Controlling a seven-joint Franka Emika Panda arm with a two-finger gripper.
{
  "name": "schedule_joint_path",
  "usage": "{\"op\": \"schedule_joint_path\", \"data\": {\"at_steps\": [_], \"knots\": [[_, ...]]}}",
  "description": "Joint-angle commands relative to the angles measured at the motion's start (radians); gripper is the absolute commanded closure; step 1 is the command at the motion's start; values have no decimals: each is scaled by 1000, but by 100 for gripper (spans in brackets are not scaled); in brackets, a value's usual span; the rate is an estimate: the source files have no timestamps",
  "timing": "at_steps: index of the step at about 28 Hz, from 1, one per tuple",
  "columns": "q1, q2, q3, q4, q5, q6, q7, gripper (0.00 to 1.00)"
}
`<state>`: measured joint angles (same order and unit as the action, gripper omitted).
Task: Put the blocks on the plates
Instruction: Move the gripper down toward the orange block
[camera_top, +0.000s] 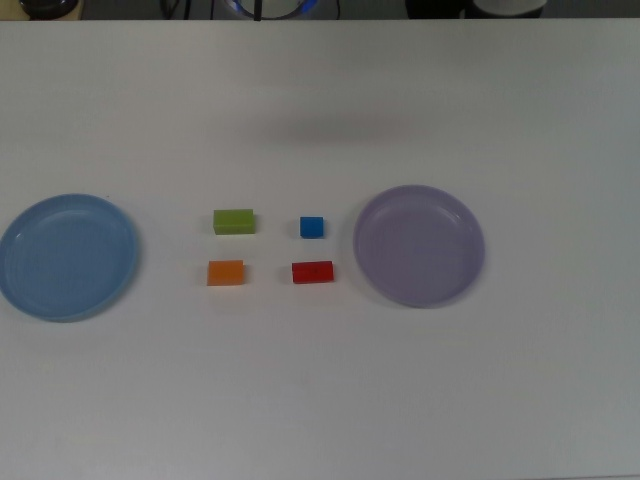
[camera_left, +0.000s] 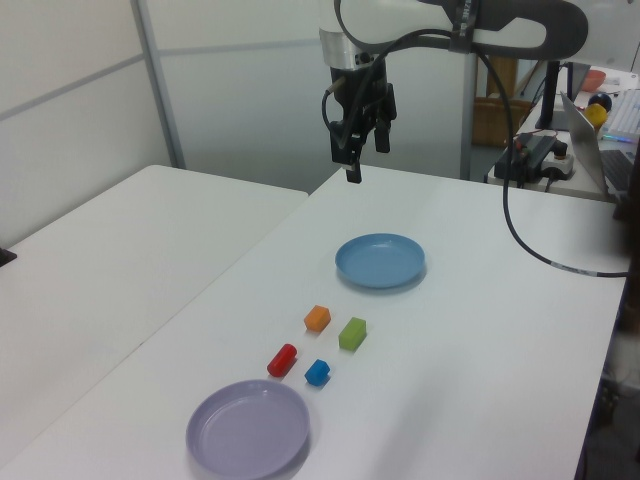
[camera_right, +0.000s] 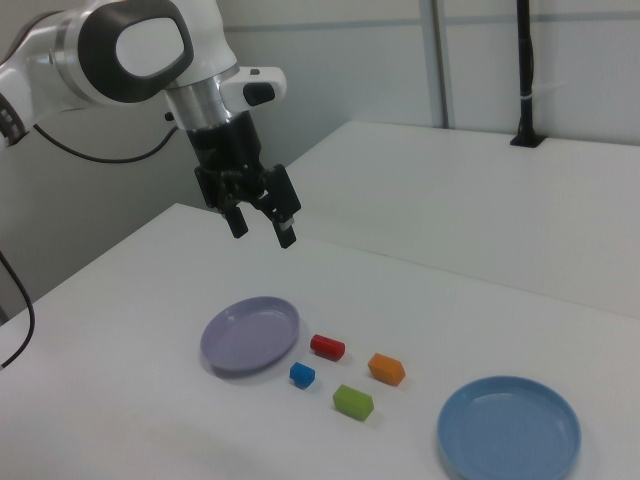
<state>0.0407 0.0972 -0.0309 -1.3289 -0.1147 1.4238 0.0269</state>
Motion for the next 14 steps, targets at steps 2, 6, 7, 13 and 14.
{"op": "schedule_joint_path", "data": {"at_steps": [2, 6, 7, 13, 14], "knots": [[5, -17, -1, -16, 40, 12, -12, 0], [5, -13, -1, -16, 40, 14, -12, 0], [5, -11, -1, -19, 41, 14, -12, 0], [5, 28, 0, -24, 44, 17, -15, 0], [5, 36, 0, -24, 43, 20, -15, 0]]}}
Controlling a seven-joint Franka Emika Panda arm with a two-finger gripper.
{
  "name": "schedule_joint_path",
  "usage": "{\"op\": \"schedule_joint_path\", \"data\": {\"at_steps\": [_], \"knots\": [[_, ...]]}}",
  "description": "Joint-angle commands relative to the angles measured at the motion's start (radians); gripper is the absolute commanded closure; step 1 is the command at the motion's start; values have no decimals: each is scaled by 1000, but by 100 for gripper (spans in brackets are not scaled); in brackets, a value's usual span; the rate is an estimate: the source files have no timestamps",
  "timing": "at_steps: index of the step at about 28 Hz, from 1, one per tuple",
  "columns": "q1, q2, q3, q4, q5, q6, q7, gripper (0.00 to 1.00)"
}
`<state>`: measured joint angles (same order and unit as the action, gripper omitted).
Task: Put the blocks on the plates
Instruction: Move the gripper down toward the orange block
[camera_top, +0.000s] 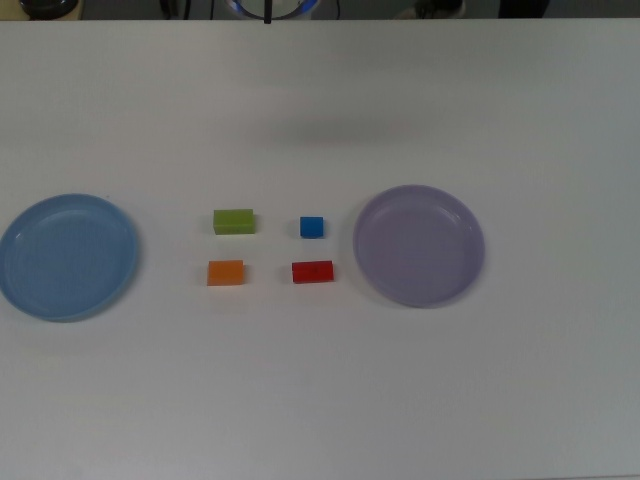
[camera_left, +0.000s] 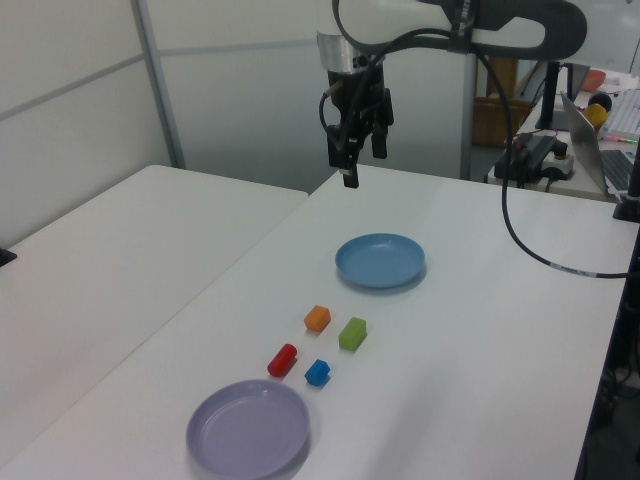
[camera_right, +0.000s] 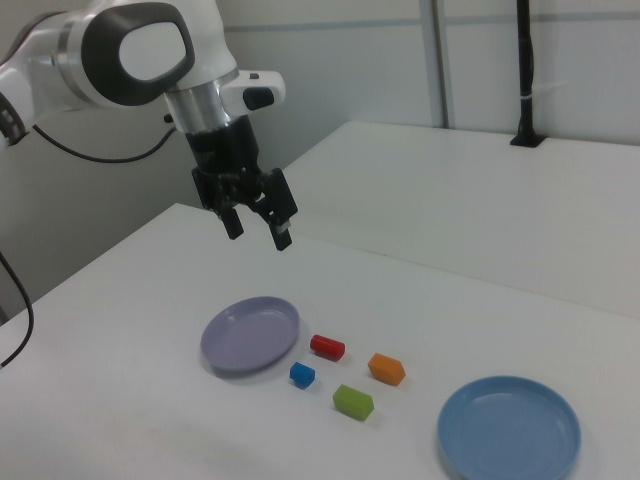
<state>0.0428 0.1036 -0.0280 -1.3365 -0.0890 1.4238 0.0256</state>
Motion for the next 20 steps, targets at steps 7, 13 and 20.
{"op": "schedule_joint_path", "data": {"at_steps": [7, 13, 20], "knots": [[9, 70, -1, -24, 25, 113, -10, 0], [11, 168, -1, -24, 18, 142, -23, 0], [11, 266, -1, -41, 9, 239, -27, 0]]}}
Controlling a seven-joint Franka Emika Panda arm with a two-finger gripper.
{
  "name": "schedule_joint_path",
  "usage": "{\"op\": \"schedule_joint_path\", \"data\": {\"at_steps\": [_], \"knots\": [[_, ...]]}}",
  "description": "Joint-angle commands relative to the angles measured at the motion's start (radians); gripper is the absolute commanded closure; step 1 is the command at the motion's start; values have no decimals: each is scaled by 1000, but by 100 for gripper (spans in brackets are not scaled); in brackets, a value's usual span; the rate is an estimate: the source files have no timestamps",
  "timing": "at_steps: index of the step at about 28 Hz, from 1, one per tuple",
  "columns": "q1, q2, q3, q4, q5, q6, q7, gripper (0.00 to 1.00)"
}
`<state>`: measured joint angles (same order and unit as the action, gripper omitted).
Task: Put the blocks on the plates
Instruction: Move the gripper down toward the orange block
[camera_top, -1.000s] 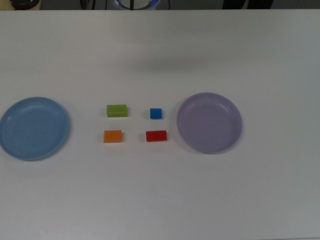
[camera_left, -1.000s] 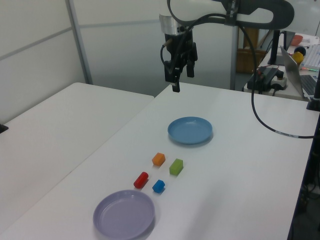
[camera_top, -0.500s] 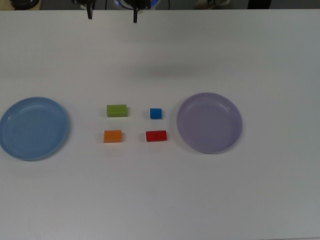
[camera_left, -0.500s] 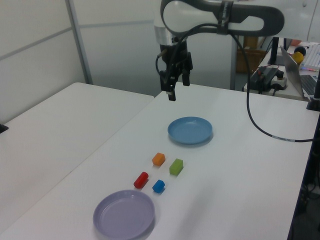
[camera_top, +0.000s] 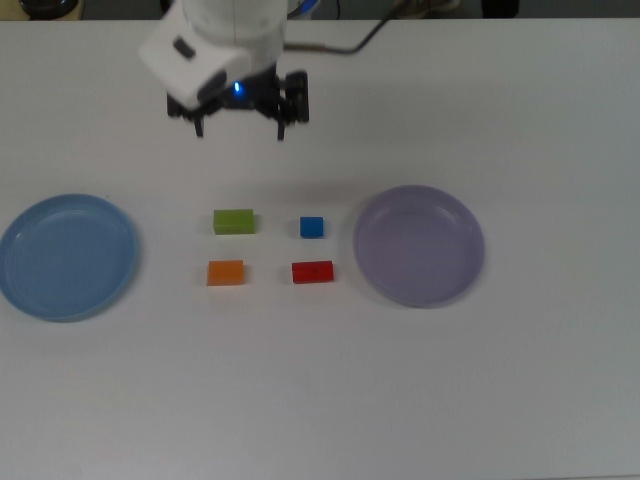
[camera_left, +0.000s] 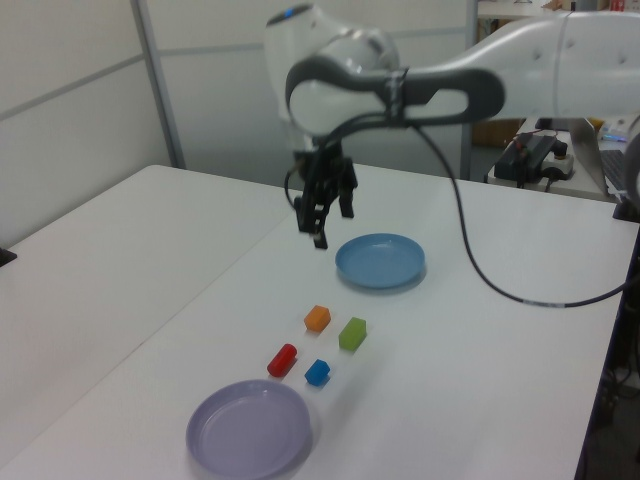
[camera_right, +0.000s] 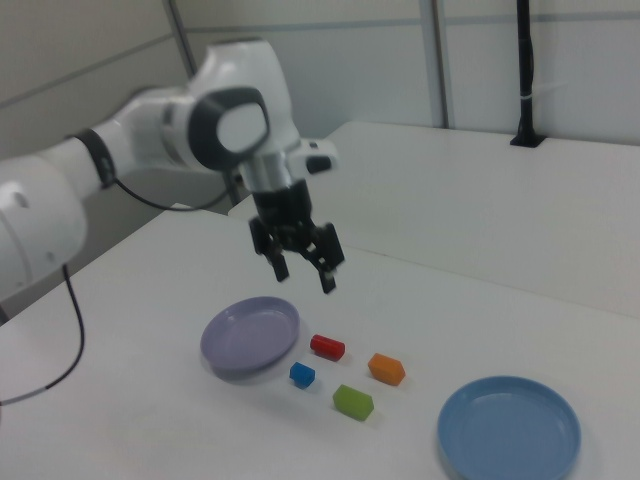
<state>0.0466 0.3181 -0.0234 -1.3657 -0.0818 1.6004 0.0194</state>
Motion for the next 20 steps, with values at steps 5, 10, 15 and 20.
{"op": "schedule_joint_path", "data": {"at_steps": [5, 10, 15, 20], "knots": [[9, 113, -7, -13, -6, 101, -21, 0], [15, 167, -7, -15, -35, 194, -18, 0], [13, 216, -7, -27, -72, 266, -16, 0], [13, 252, -7, -29, -87, 306, -13, 0]]}}
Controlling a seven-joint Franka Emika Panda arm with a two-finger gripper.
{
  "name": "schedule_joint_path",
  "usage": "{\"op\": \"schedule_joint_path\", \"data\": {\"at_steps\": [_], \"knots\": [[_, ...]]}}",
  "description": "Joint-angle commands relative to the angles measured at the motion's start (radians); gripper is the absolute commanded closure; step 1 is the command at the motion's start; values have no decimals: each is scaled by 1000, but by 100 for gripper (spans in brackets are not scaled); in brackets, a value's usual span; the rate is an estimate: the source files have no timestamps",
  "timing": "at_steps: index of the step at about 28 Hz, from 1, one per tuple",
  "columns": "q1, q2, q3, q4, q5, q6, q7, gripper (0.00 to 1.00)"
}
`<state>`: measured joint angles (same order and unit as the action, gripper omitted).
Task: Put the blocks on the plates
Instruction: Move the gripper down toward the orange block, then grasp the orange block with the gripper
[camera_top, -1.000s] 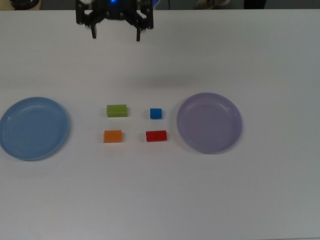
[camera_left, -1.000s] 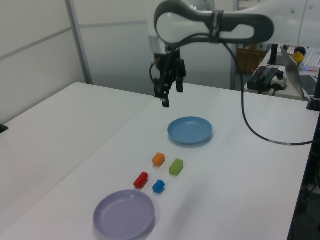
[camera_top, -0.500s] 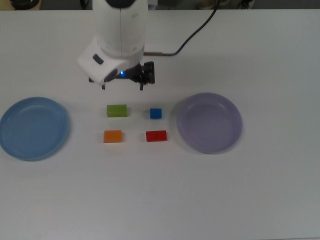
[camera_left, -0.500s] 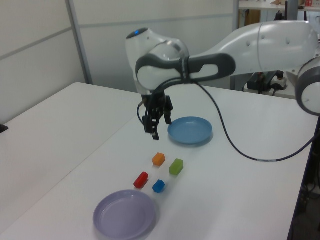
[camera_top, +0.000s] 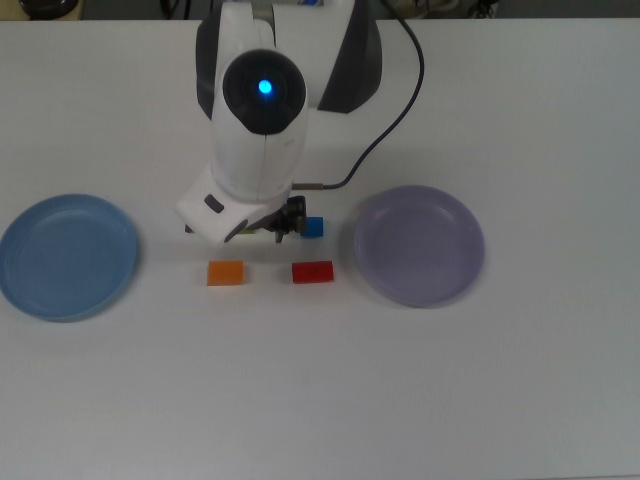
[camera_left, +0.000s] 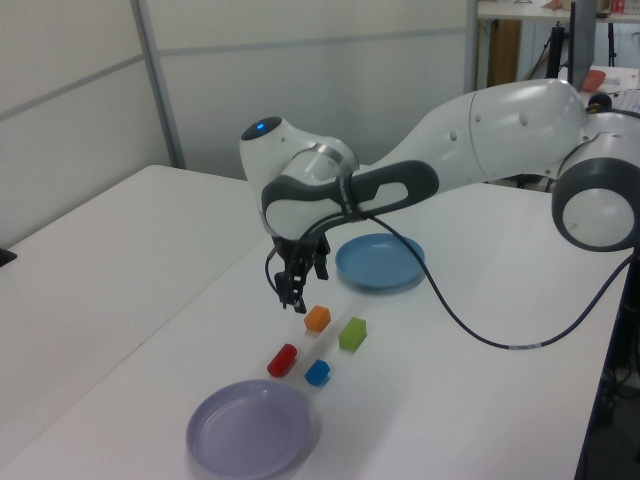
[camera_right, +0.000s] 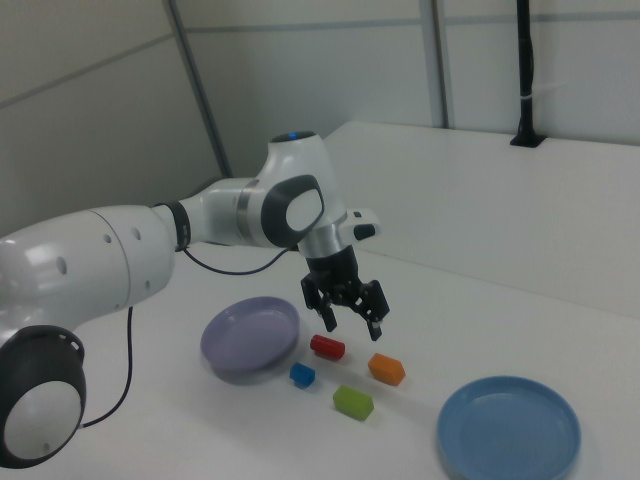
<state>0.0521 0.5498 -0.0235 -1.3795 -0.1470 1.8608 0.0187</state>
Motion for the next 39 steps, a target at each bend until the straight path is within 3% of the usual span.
{"op": "schedule_joint_path", "data": {"at_steps": [1, 18, 24, 26, 29, 30, 31, 35, 39], "knots": [[8, 25, -7, -15, -23, 52, -11, 0], [8, 108, -9, -15, -89, 156, -9, 0], [2, 125, -10, -15, -120, 159, -11, 5], [0, 130, -10, -15, -131, 167, -13, 18], [-2, 131, -10, -15, -135, 172, -17, 45], [-2, 131, -10, -15, -134, 172, -20, 62], [-3, 131, -10, -15, -134, 172, -20, 71], [-2, 130, -10, -13, -126, 172, -14, 100], [-2, 128, -10, -9, -124, 172, -8, 100]]}}
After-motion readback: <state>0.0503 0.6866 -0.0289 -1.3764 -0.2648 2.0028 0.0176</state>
